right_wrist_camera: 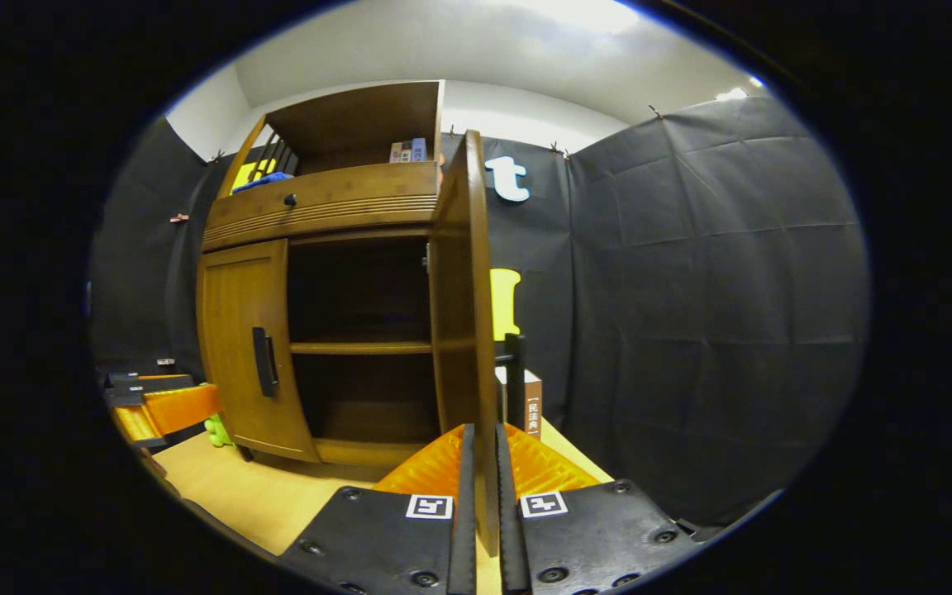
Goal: Open the right door of the double-door shoe cabinet with the right hand, and open the left door with the left hand.
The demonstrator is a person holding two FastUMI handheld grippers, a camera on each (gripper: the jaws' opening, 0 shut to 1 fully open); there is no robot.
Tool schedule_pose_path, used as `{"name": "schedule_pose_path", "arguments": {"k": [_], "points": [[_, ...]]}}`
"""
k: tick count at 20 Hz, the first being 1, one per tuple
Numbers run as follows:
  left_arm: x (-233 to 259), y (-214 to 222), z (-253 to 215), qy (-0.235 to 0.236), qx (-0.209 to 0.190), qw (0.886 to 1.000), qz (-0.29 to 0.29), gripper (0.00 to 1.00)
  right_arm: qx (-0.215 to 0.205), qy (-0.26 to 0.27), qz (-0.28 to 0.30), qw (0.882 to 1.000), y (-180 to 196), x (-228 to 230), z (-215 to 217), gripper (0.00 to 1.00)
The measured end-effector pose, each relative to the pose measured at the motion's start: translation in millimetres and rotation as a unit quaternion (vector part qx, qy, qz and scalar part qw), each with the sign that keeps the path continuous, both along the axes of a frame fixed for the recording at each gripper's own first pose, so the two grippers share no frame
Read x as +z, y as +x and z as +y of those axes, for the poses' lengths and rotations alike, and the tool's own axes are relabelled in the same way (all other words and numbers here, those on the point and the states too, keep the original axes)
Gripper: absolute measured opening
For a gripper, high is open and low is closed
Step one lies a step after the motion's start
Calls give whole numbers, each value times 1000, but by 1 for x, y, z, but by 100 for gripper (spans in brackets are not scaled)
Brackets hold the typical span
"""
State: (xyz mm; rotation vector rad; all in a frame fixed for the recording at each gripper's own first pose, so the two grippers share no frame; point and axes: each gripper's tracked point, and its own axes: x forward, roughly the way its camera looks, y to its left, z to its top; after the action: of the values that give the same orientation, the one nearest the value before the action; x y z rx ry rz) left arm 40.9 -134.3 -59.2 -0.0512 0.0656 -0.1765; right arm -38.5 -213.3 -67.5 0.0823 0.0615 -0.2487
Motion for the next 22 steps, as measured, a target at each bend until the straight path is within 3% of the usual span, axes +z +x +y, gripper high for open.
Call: {"name": "schedule_pose_path", "arguments": {"k": [3,6,10,14,15,17,18,22], "points": [[-5,16,17,12,22,1000,2,95,33,1,-9,999,-4,6,28,15],[-8,41,42,27,53,998,-6,95,60,0,-30,998,-6,17,54,41],[-3,82,75,21,91,995,-34,95,63,-8,-53,997,-3,27,53,90],[6,124,101,3,119,990,-75,93,77,-31,-51,995,4,23,56,97],[8,134,103,5,123,989,-83,93,77,-43,-50,995,5,22,54,95],[4,148,108,20,130,987,-89,90,81,-71,-52,993,9,18,56,96],[0,157,109,27,132,987,-89,93,85,-81,-54,992,11,17,58,92],[-17,183,113,50,139,986,-84,90,96,-107,-57,988,20,6,68,97]]}}
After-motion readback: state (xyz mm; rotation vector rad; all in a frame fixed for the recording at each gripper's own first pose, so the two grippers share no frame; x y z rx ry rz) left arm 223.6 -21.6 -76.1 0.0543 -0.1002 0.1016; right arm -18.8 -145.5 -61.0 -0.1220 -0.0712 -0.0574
